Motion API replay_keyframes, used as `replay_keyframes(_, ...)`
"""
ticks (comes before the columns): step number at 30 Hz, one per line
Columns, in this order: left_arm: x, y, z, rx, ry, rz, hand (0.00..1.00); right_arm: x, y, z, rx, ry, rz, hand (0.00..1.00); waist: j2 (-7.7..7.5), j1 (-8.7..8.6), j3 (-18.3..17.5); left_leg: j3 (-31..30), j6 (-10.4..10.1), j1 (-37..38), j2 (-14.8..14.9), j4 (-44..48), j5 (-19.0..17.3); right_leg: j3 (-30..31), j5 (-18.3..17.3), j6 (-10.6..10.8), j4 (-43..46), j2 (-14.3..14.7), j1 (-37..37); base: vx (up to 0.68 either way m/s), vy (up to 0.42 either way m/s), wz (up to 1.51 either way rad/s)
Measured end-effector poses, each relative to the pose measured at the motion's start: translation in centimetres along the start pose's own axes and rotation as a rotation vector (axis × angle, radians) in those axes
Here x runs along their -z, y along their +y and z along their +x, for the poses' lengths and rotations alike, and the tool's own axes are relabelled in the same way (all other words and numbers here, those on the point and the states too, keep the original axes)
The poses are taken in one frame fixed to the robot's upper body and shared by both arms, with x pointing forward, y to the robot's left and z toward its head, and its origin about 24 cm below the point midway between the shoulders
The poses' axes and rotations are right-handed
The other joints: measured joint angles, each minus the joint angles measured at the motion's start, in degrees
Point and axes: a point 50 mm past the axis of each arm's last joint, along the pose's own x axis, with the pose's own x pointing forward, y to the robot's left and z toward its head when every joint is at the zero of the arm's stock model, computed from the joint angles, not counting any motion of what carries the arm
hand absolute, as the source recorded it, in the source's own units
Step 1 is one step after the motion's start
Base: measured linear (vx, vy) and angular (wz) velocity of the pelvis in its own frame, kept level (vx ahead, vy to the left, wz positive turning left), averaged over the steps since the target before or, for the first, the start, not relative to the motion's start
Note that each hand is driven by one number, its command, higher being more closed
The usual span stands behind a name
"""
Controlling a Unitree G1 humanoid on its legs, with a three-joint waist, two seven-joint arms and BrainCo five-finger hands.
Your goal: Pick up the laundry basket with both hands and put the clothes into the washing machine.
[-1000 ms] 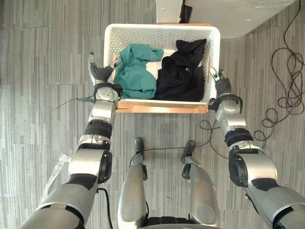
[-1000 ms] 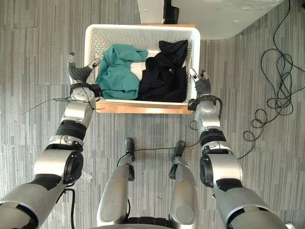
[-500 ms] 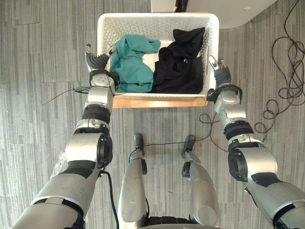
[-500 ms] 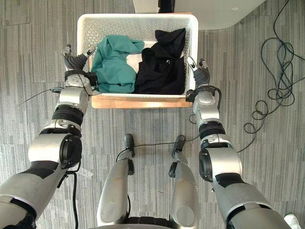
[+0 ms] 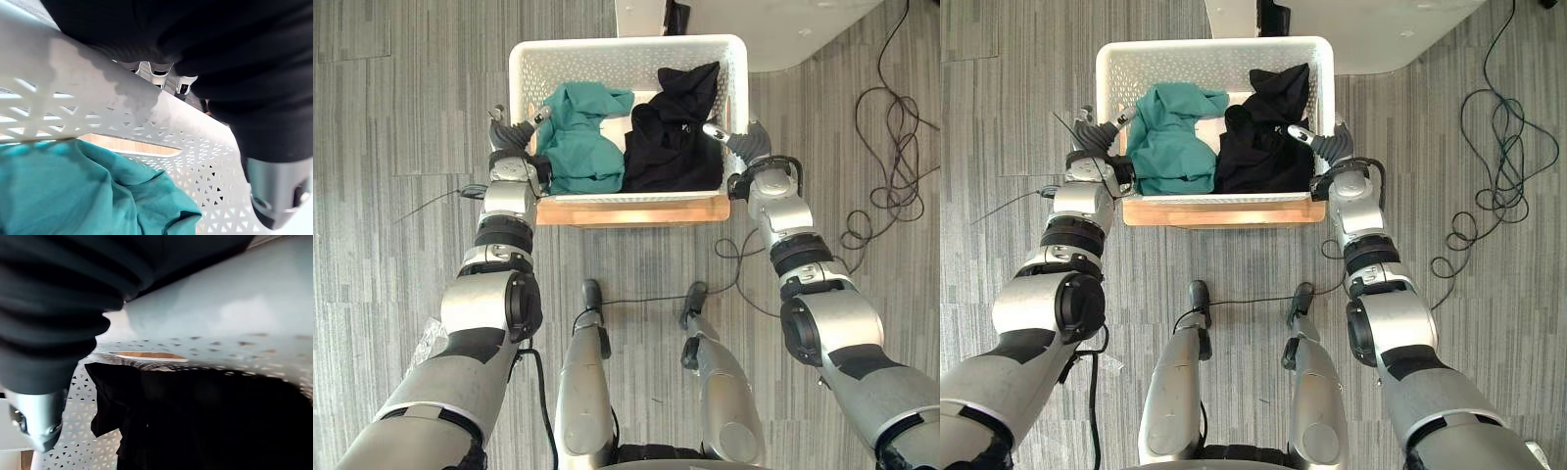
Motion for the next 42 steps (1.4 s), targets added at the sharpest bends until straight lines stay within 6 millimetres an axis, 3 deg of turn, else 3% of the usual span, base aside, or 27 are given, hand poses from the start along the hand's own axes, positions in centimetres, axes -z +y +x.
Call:
replay_keyframes(7,1.5,-0.2,-0.2,0.024,-0.02,0.296,0.0,1.0,-0.7,0.3,-0.039,0.074,-0.096,0.0,-3.21,-0.19,-1.8,-1.1,-0.5,-0.1,-0.5,-1.2,0.7,-1.1,0.9,-0.1,-1.9,0.5,1.0,0.02,-0.015,0.07)
replay_keyframes(12,2.5,-0.6,-0.3,0.074,-0.015,0.484,0.0,1.4,-1.9,0.5,-0.03,0.104,-0.123,0.0,-3.26,-0.23,-1.8,-2.0,-0.2,-0.5,-1.2,-1.7,1.1,-1.5,0.9,0.0,-2.1,0.3,1.1,0.03,-0.004,0.11)
replay_keyframes(17,2.3,-0.5,-0.2,0.104,-0.046,0.617,0.0,1.8,-2.1,0.4,-0.034,0.13,-0.127,0.0,-3.3,-0.15,-1.8,-2.3,-0.2,-0.9,-1.2,-1.7,1.2,-1.8,1.0,0.1,-2.4,0.3,1.1,0.01,-0.006,0.04)
replay_keyframes(18,2.3,-0.5,-0.2,0.101,-0.046,0.622,0.0,1.8,-2.0,0.4,-0.037,0.132,-0.135,1.0,-3.39,-0.16,-1.9,-2.2,-0.2,-1.1,-1.2,-1.7,1.2,-1.6,1.2,0.3,-2.7,0.3,0.9,0.01,-0.008,-0.04)
replay_keyframes(20,2.2,-0.2,-0.1,0.104,-0.043,0.643,0.0,1.6,-2.0,0.5,-0.042,0.13,-0.149,1.0,-3.47,-0.25,-2.1,-2.1,-0.2,-1.6,-1.2,-1.6,1.2,-1.5,1.3,0.3,-2.8,0.4,0.4,0.01,-0.005,-0.02)
replay_keyframes(21,2.1,-0.2,-0.1,0.107,-0.05,0.663,1.0,1.6,-2.1,0.5,-0.039,0.133,-0.157,1.0,-3.52,-0.22,-2.4,-2.1,-0.2,-2.2,-1.1,-1.4,1.2,-1.5,1.4,0.2,-2.8,0.4,-0.1,0.0,0.0,0.0)
replay_keyframes(37,-0.3,0.2,0.2,0.075,-0.095,0.701,1.0,2.0,-2.3,0.4,-0.029,0.186,-0.264,1.0,-4.09,-0.51,-3.6,-1.8,-0.2,-7.3,1.3,3.5,0.1,-1.2,2.7,-0.4,-2.7,1.9,-3.6,0.0,-0.022,-0.06)
replay_keyframes(42,-0.4,0.7,0.3,0.059,-0.094,0.706,1.0,1.1,-2.1,0.5,-0.029,0.146,-0.268,1.0,-4.09,-0.8,-3.6,-1.3,-0.3,-7.2,1.9,3.6,0.1,-0.7,3.0,-0.7,-2.7,2.3,-3.8,0.04,-0.031,-0.07)
